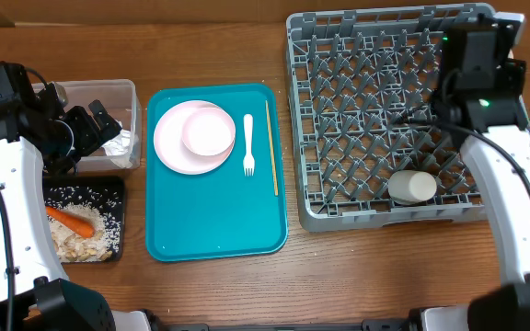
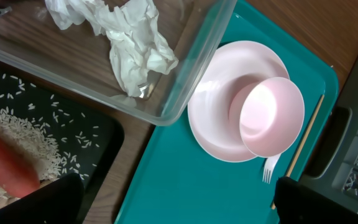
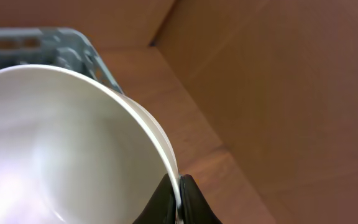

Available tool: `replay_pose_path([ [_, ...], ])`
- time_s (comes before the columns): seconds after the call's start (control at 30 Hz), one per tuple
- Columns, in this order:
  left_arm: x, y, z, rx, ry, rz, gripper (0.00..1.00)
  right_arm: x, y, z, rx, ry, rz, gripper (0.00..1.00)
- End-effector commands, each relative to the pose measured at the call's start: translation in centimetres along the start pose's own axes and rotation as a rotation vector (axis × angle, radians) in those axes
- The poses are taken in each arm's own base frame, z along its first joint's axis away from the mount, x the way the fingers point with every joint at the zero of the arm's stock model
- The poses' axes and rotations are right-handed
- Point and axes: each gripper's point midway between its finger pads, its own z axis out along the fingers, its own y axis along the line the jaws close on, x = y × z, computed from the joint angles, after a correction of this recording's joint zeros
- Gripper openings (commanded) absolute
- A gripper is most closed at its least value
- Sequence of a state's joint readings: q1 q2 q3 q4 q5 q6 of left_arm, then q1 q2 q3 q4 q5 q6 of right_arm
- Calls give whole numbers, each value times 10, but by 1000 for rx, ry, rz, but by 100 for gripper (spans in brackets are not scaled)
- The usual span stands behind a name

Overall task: Sort waste into correct bins and load items into the dishwasher rack
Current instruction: 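Lift the bowl and carry it right over the grey dish rack, then tilt the bowl sideways and lower it into the rack with the right gripper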

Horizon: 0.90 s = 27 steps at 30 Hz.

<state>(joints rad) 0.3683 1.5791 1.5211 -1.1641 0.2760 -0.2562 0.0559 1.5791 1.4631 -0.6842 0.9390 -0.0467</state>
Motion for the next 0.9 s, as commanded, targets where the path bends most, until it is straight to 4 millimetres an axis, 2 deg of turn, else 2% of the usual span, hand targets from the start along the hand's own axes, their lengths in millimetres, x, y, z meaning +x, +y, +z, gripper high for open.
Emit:
replay_pose_path([
  [0.0, -4, -4, -12, 13, -34, 2, 100, 4, -12, 7, 162, 15, -44, 4],
  [0.13, -4, -4, -12, 13, -34, 2, 100, 16, -15, 17, 294, 38, -96, 4],
  [0.33, -4, -4, -12, 13, -34, 2, 100, 44, 6, 22, 285, 78, -205, 4],
  [0.57, -4, -4, -12, 13, -34, 2, 100, 75, 19, 23, 296, 96, -294, 4],
  [0.87, -4, -4, -12, 13, -34, 2, 100, 95, 30, 24, 285, 109, -356, 4],
])
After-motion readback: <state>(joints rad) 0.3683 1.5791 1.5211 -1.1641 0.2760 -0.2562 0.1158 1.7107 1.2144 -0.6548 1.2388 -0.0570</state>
